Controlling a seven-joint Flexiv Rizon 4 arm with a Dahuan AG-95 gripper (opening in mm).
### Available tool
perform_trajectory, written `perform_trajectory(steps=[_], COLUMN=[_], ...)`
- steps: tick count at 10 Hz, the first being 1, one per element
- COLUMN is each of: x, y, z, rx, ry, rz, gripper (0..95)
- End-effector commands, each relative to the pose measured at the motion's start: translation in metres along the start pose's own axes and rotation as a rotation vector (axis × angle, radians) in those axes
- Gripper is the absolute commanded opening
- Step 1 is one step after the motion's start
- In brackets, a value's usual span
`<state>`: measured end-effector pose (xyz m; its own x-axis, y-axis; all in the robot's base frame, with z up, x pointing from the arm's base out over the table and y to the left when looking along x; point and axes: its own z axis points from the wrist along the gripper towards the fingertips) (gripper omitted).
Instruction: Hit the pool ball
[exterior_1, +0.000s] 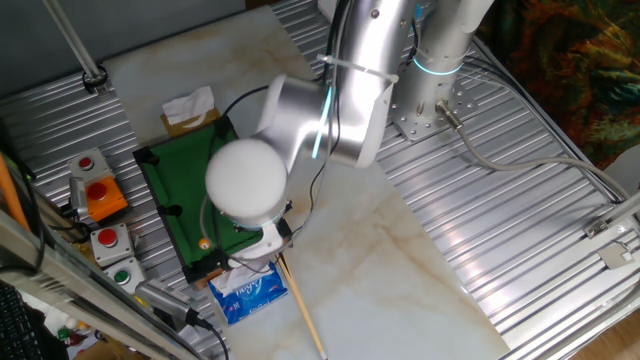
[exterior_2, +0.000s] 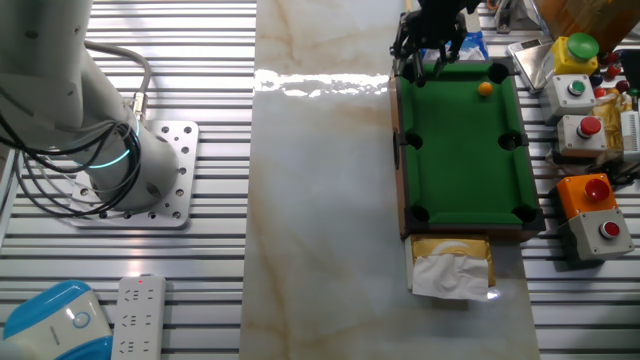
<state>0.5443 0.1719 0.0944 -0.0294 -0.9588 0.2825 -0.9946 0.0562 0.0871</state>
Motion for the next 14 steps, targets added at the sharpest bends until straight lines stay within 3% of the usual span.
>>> perform_trajectory(steps=[1, 2, 3, 4, 5, 6, 10, 12, 13, 14], x=[0.001, 0.001, 0.001, 0.0, 0.001, 0.001, 0.001, 0.006, 0.014, 0.022], y=[0.004, 0.005, 0.006, 0.006, 0.006, 0.006, 0.007, 0.008, 0.011, 0.013], z=[0.004, 0.006, 0.006, 0.007, 0.007, 0.007, 0.006, 0.0, -0.005, -0.007], rx=[0.007, 0.007, 0.01, 0.015, 0.018, 0.024, 0.056, 0.057, 0.058, 0.06], ry=[0.008, 0.013, 0.022, 0.03, 0.034, 0.031, 0.023, -0.009, -0.039, -0.047], rz=[0.006, 0.004, 0.007, 0.008, 0.013, 0.013, -0.015, -0.022, -0.028, -0.035], gripper=[57.0, 38.0, 38.0, 19.0, 19.0, 0.0, 0.0, 0.0, 0.0, 0.0])
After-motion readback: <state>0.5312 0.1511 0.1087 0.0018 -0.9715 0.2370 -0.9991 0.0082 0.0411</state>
